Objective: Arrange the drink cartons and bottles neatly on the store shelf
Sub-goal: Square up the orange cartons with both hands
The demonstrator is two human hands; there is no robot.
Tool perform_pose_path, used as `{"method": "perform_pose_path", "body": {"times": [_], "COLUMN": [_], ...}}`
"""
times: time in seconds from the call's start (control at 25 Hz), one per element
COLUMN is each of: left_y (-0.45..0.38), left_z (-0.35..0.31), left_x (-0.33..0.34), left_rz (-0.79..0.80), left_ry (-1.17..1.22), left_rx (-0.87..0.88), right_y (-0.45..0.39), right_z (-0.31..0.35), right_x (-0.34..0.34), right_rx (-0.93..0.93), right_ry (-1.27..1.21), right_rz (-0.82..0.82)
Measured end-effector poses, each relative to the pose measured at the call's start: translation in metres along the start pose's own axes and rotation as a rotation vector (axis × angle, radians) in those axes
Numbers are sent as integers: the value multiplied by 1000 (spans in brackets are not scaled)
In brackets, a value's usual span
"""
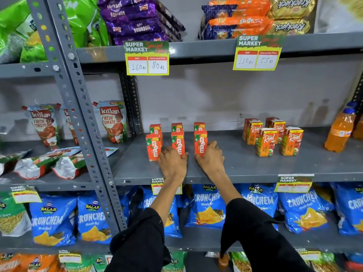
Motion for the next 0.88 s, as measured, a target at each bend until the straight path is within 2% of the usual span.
{"method": "perform_pose_path", "body": {"times": [0.12, 0.24, 0.32, 0.48, 0.64, 0.76, 0.88], "left_y": [14, 56, 89, 125, 129, 119, 103], "left_z": [-6, -34, -71, -163, -233, -266, -280], "left_x": [-4, -10, 2, 54, 89, 107, 127], "left_rz": [-9, -206, -305, -162, -29, 22, 73], "left_ry": [81, -66, -98, 169, 418, 422, 334], "left_rx": [26, 88, 195, 264, 133, 89, 40], "right_y": [13, 26, 28, 14, -2, -15, -34], "right_z": [-16, -48, -77, -149, -209, -231, -240], "right_x": [-19, -59, -93, -167, -222, -239, -234], "right_rx": [-81, -192, -243, -191, -116, -33, 62], "right_ry": [-145, -157, -167, -165, -146, -167, -74], "right_rz": [-8, -112, -191, -237, -303, -266, -93]}}
Point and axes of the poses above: each hand's wrist, its own y-axis away from the middle knuckle, its own x-axis out of the palm, z = x × y, the point moved 3 cm from there along -y, towards the middle knuckle, and after that the axes turned 9 degrees about z, right-handed, at the moved point
